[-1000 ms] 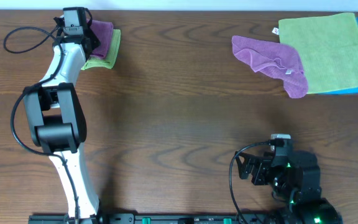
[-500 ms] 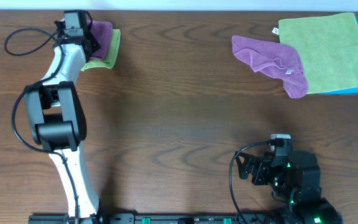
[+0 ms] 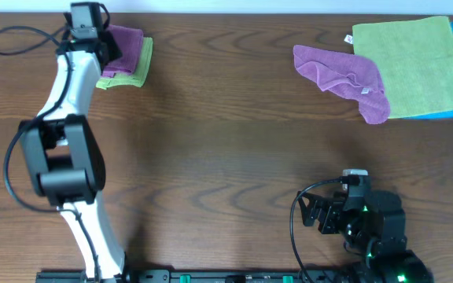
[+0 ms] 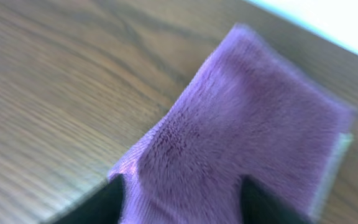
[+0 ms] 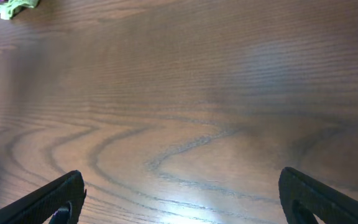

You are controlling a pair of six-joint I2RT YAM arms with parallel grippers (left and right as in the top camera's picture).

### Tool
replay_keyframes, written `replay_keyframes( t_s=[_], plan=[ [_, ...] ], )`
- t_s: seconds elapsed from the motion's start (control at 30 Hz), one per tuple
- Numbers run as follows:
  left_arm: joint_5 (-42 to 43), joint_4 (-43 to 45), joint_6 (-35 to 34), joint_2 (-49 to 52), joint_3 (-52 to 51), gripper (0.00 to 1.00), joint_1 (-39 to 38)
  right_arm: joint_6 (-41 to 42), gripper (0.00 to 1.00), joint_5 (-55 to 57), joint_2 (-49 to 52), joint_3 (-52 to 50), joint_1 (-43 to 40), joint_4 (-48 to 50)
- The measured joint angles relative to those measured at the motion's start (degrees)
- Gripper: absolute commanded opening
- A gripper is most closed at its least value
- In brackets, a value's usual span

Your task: Fold the cloth

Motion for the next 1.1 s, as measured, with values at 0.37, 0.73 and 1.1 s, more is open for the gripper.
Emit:
replay_keyframes(
  t_s=[0.37, 0.73, 1.1],
  plan=[
    [1.8, -10.3, 1.1, -9.3, 0.0, 0.96, 0.0, 0.0, 0.99, 0.0, 0.0, 0.0, 0.0, 0.0],
    [14.9, -18.6, 1.7, -12.0, 0.0, 0.95, 0.0, 0.0, 0.99, 0.0, 0.0, 0.0, 0.0, 0.0],
    [22.6, -35.5, 8.1, -17.6, 0.0, 0.95, 0.5, 0.0, 0.99, 0.0, 0.0, 0.0, 0.0, 0.0]
  ],
)
